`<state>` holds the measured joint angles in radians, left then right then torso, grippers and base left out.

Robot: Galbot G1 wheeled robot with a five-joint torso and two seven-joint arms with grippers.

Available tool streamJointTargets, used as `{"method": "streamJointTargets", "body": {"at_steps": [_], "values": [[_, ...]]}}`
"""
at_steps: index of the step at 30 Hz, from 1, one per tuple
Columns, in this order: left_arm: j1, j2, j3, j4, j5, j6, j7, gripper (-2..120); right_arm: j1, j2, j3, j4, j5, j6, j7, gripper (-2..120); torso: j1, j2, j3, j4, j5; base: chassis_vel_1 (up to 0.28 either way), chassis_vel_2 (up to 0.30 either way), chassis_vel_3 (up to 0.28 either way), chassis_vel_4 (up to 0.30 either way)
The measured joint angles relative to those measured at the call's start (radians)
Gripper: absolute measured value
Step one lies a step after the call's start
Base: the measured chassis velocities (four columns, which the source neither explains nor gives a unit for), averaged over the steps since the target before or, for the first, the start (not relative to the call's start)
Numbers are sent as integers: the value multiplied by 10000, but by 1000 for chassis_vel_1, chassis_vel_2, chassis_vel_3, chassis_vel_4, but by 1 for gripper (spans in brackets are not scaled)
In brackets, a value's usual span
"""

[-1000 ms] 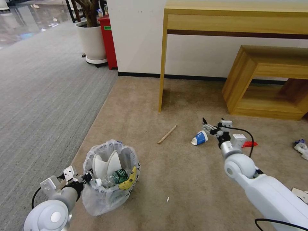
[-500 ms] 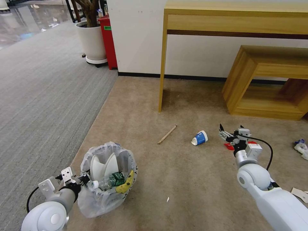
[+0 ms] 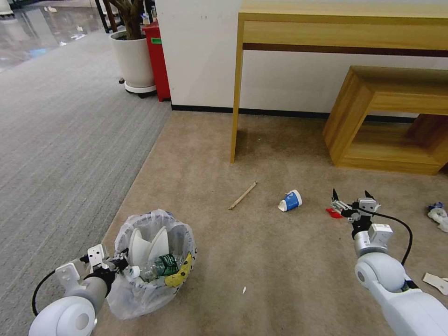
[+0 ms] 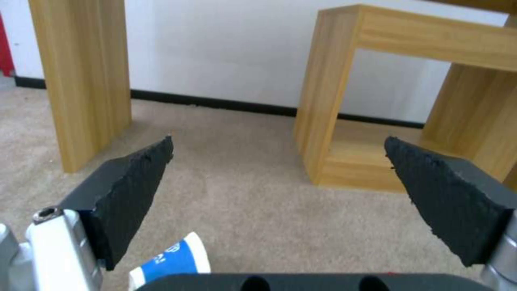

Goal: Pick up the trash bin and place the garbage on the floor into it.

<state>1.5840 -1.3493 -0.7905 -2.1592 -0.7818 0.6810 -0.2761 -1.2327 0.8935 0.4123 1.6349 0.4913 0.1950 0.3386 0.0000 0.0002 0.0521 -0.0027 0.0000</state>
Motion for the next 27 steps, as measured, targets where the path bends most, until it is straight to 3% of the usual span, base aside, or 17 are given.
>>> {"method": "streamJointTargets", "body": {"at_steps": [27], "values": [[37,-7,-84,54,-48,-41,58,1,141,249,1,-160,72,87,-620,100,0,0,0,-1,0,-20,19,21,-20]]}}
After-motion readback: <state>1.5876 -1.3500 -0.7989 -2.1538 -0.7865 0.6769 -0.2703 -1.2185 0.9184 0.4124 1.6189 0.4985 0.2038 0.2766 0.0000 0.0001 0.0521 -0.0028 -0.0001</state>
